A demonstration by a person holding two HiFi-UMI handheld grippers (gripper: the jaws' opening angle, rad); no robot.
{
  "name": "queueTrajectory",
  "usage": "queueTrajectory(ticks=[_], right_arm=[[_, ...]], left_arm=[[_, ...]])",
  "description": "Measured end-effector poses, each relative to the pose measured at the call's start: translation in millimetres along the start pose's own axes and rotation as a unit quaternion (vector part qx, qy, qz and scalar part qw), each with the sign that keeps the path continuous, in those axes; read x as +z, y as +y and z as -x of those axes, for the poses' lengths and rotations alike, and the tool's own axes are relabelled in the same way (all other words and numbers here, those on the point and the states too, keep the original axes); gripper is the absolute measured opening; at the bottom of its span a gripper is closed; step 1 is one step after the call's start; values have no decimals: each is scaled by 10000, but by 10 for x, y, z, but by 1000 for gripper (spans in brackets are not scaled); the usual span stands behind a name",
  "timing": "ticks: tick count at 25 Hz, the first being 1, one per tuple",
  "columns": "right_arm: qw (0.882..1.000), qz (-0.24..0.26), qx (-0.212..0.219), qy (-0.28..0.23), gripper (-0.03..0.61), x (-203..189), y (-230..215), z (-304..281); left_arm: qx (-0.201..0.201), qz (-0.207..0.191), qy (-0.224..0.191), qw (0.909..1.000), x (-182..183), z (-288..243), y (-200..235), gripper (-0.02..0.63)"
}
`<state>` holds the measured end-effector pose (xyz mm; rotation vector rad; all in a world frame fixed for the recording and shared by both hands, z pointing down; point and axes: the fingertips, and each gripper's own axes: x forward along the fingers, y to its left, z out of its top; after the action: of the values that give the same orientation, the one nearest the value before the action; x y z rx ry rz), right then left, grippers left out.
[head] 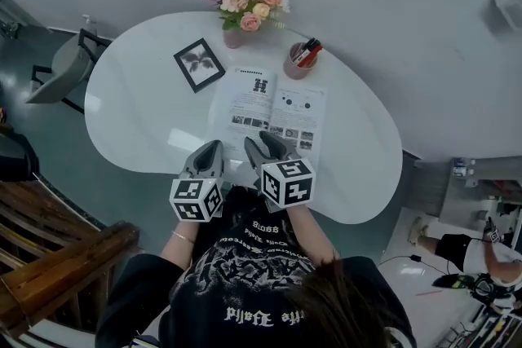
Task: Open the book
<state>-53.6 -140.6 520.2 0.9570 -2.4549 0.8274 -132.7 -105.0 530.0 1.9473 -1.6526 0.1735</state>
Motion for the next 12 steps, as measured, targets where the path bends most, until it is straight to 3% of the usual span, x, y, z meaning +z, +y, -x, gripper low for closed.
queueTrajectory(ticks=[12], right_arm=[[9954,-283,-840,-355,173,-80,-589,464]], left_arm=[[-585,-309,214,9976,-63,-221,-458,24]])
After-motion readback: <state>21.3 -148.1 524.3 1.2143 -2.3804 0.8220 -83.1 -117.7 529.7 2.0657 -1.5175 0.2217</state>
